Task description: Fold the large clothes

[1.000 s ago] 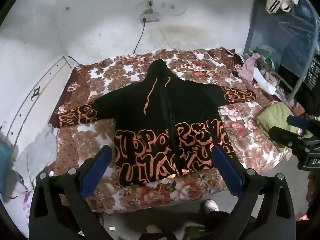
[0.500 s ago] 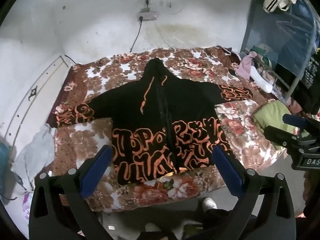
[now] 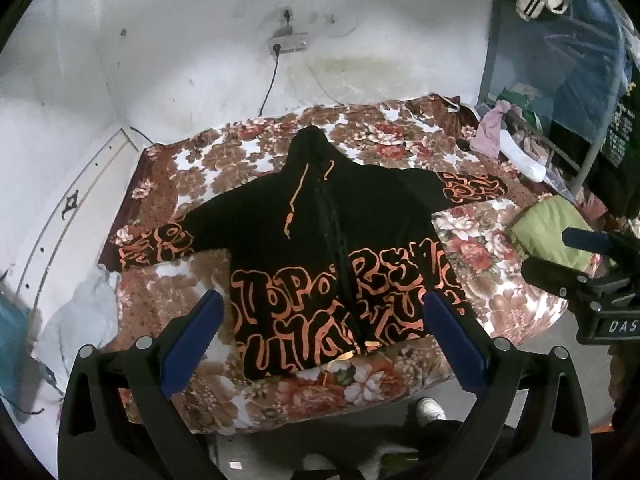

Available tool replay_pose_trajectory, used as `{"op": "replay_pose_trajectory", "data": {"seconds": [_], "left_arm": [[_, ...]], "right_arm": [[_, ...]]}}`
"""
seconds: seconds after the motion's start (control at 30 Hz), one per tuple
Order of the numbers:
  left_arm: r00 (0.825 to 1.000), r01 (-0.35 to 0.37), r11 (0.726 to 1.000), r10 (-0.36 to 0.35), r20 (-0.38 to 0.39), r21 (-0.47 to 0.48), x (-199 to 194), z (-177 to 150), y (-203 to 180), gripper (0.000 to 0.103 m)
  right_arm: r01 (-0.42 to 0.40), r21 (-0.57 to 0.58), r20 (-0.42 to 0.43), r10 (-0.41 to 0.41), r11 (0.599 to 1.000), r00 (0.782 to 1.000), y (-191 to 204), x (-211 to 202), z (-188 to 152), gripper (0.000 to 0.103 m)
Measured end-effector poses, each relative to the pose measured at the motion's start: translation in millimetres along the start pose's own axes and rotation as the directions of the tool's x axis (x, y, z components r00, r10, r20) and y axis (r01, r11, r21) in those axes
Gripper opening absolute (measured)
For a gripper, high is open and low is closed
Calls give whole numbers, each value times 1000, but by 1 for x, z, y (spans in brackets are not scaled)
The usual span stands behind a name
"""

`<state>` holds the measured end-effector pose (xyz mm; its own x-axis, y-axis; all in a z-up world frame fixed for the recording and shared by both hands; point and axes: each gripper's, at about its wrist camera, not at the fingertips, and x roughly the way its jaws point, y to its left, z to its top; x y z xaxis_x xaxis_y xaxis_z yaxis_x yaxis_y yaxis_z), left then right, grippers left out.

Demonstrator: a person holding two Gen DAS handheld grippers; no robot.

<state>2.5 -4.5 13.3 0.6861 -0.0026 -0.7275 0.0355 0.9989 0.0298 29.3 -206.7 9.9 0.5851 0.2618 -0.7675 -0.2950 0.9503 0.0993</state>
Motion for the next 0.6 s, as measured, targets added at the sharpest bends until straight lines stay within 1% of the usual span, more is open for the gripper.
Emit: {"op": "replay_pose_trajectory", "data": {"seconds": [0.2, 0.43, 0.6], "left_arm": [[1000, 0, 1000, 1, 11, -15, -1, -8, 2, 98], [999, -28, 1000, 28, 15, -11, -2, -8, 1, 98], [999, -28, 999, 28, 17, -18, -2, -8, 2, 98]], "right_arm": [[1, 6, 2, -1, 1000, 1000, 0, -1, -1, 98], [-2, 7, -2, 2, 1000, 1000, -3, 0, 0, 98], [-4, 2, -4, 4, 1000, 1000, -5, 3, 2, 98]]}}
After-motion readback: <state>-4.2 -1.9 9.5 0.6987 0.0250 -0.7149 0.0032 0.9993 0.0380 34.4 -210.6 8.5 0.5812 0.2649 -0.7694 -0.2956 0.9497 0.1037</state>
